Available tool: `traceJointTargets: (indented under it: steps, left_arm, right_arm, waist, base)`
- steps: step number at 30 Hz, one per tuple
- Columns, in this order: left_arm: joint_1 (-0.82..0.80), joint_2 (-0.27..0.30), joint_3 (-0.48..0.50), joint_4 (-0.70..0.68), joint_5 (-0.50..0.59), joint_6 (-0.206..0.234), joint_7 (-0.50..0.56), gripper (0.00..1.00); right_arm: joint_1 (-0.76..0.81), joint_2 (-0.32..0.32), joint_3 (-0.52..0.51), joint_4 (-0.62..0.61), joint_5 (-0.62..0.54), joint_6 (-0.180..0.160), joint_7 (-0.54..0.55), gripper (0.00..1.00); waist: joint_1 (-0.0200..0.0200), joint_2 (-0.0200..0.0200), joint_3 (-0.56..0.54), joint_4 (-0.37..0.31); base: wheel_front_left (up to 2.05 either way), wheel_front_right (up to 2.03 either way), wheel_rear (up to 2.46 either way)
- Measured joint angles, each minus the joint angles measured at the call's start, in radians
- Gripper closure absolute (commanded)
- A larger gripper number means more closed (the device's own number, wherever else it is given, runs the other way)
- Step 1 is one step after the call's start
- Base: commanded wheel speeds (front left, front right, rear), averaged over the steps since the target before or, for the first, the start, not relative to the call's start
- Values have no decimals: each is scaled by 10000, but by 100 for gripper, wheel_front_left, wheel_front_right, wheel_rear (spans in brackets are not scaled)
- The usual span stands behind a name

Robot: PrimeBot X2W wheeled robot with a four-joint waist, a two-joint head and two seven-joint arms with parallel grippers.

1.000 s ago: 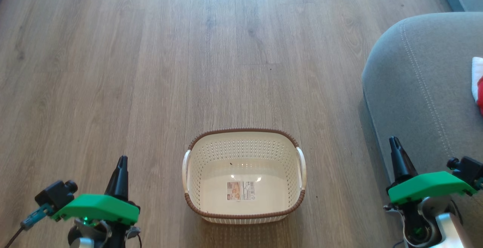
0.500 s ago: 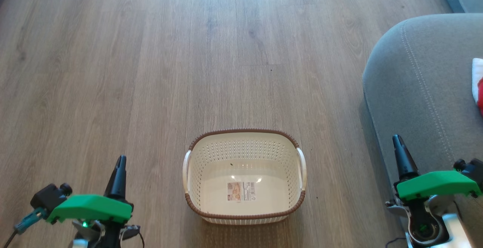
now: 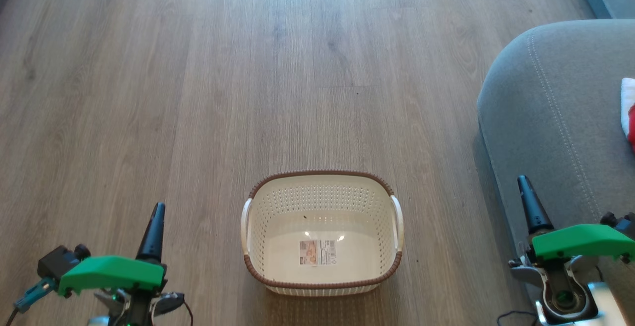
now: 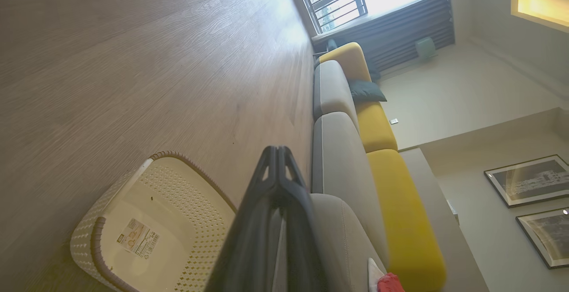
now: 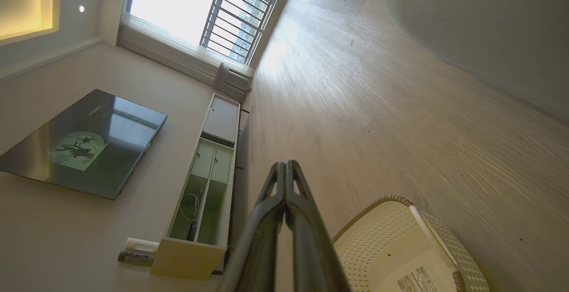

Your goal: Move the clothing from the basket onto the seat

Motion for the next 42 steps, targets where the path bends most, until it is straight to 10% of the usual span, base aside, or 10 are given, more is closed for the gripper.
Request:
traceJointTargets:
  steps: [42]
  left_arm:
    - [-68,0,345,-151,-4408,-169,1057,100]
  right_arm:
    - [110,332,-575,-512,4284,-4,1097,100]
  waist:
    - [0,0,-94,68]
  base:
    - [0,0,0]
